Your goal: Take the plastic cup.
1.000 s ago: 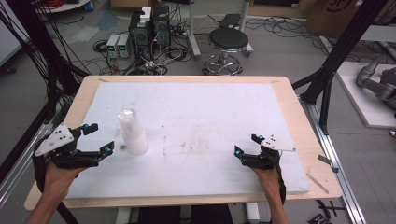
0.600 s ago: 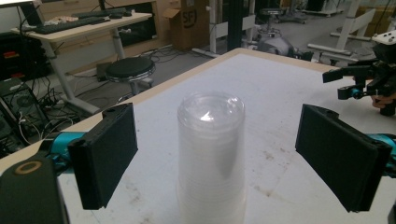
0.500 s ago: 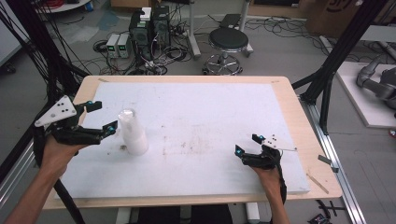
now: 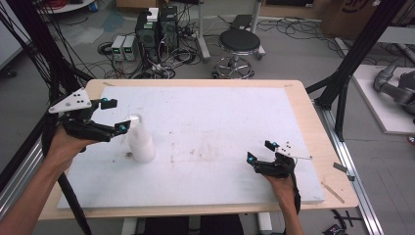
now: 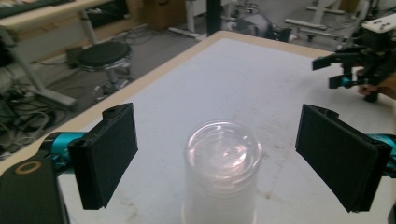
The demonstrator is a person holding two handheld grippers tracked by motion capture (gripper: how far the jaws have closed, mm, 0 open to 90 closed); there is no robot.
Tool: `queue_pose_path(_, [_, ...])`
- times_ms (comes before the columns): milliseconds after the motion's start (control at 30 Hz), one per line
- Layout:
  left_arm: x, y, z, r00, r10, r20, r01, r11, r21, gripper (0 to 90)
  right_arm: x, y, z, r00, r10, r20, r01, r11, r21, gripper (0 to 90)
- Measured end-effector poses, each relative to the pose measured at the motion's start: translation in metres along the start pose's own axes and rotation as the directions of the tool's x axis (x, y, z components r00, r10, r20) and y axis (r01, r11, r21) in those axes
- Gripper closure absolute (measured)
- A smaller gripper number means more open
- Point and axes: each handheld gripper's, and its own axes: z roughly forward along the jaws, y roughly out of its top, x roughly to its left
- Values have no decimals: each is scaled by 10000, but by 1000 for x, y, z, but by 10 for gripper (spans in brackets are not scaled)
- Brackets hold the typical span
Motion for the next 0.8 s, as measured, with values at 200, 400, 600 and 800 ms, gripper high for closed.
queue_pose_path(200, [3, 9, 12, 9984, 473, 323, -497, 9956, 793, 127, 0, 0, -1, 10000, 73, -27, -73, 10000, -28, 118])
queue_pose_path(400, [6, 11, 20, 9948, 779, 653, -874, 9835, 1585, 127, 0, 0, 0, 10000, 37, -46, -37, 10000, 0, 118])
queue_pose_path(600, [8, 10, 34, 9911, 798, 1061, -1034, 9653, 2399, 145, 0, 0, -1, 10000, 83, -28, -83, 9999, -81, 118])
queue_pose_path(800, [8, 8, 44, 9898, 808, 1172, -1142, 9422, 3150, 152, -1, 0, -1, 10000, 56, -57, -57, 10000, -78, 118])
